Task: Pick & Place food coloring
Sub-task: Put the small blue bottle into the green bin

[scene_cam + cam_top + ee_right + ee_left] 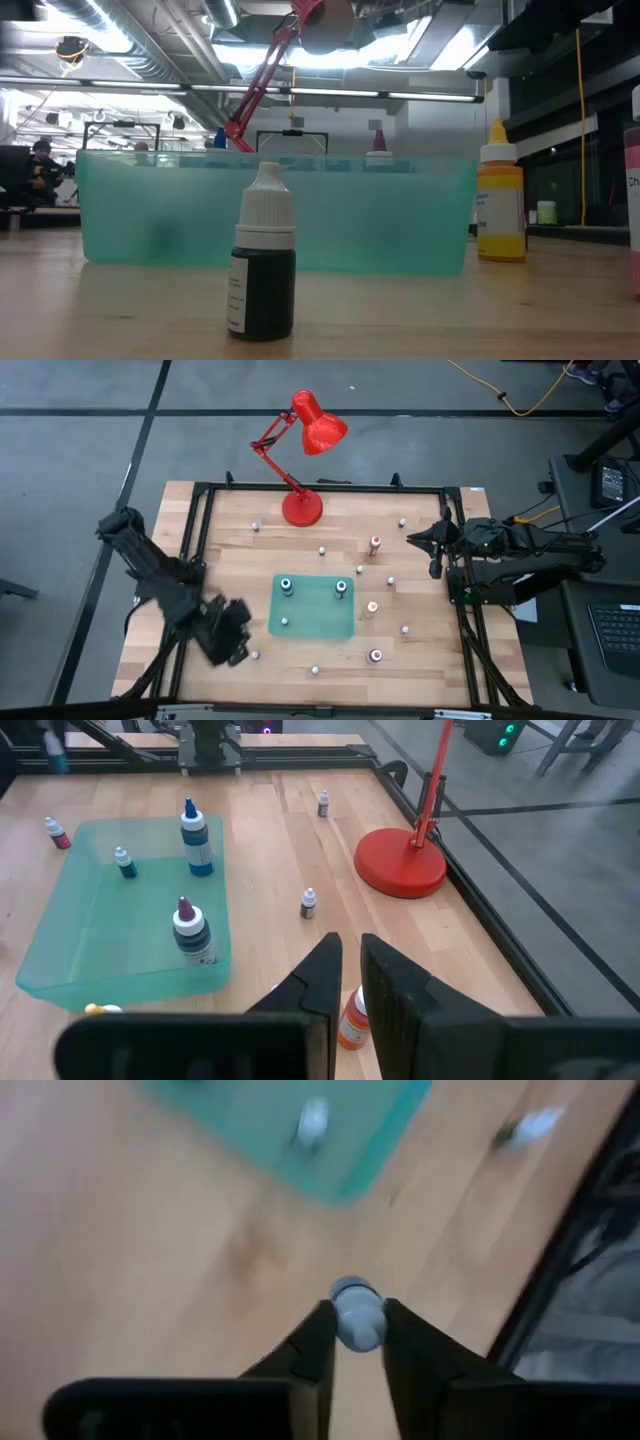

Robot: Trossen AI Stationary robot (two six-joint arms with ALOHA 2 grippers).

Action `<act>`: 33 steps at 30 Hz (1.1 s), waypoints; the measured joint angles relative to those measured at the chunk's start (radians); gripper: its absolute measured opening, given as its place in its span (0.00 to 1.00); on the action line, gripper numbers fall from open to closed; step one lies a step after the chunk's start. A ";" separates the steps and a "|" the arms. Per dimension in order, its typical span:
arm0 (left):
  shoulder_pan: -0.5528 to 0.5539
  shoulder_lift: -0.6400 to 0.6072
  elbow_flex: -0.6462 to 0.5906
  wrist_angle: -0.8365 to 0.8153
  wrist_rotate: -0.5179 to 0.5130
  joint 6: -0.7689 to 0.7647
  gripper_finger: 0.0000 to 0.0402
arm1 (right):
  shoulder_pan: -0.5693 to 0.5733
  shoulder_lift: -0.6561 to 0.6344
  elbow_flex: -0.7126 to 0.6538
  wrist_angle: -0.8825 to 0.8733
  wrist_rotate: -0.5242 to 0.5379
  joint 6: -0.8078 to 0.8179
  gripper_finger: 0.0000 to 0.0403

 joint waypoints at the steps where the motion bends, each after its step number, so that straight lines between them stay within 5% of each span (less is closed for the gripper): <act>1: 0.047 -0.007 0.014 0.001 0.010 0.069 0.15 | 0.000 0.000 0.000 0.000 0.000 0.000 0.11; 8: 0.338 0.086 0.176 0.008 0.126 0.561 0.15 | 0.000 0.000 0.000 0.000 0.000 0.000 0.11; 14: 0.456 0.222 0.326 0.011 0.199 0.762 0.15 | 0.000 0.000 0.000 0.000 0.000 0.000 0.11; 24: 0.423 0.414 0.385 0.067 0.246 0.846 0.15 | 0.000 0.000 0.000 0.000 0.001 0.000 0.11; 33: 0.329 0.454 0.260 0.242 0.174 0.760 0.15 | 0.000 0.000 0.000 0.000 0.000 0.000 0.11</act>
